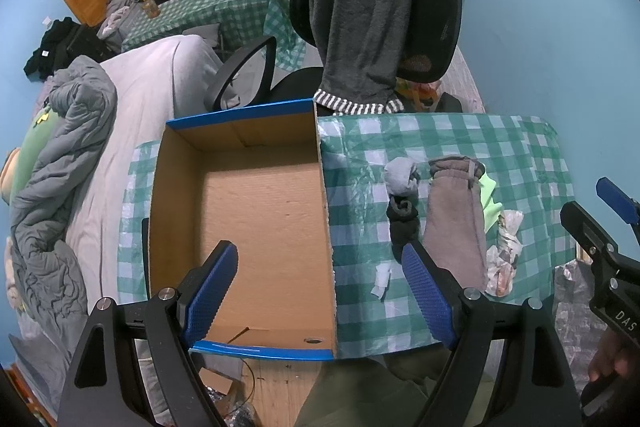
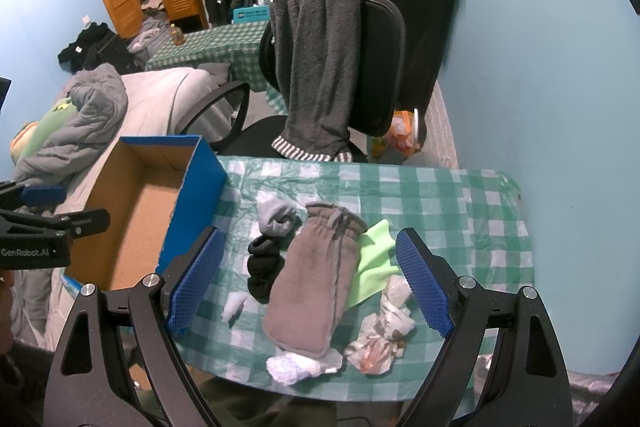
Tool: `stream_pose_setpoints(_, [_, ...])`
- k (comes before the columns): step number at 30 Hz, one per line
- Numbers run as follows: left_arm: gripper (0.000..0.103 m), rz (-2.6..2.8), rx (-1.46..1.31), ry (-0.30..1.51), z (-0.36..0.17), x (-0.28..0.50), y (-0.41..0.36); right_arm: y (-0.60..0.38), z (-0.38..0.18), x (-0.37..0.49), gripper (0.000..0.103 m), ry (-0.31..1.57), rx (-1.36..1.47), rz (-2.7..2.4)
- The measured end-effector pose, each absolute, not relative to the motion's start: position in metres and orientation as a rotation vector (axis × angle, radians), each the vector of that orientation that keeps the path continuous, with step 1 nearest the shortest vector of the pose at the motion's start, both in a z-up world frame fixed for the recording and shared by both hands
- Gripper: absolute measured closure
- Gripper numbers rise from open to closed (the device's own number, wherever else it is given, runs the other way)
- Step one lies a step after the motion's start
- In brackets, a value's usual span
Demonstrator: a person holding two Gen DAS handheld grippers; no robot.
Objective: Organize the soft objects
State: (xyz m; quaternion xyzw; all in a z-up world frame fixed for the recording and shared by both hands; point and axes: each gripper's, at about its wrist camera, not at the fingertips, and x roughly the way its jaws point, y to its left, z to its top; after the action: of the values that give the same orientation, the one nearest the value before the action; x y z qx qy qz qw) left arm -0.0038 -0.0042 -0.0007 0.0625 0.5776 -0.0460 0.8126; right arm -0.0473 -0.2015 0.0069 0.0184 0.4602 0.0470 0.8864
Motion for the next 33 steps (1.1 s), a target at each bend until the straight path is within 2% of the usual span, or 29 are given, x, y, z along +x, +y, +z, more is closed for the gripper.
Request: stream_pose_setpoints(33, [0.017,-0.101,0.133,1.239,-0.005,-0.006,-0.011,-0.212,0.009,-0.049,0.015,0.960,0.044,0.096])
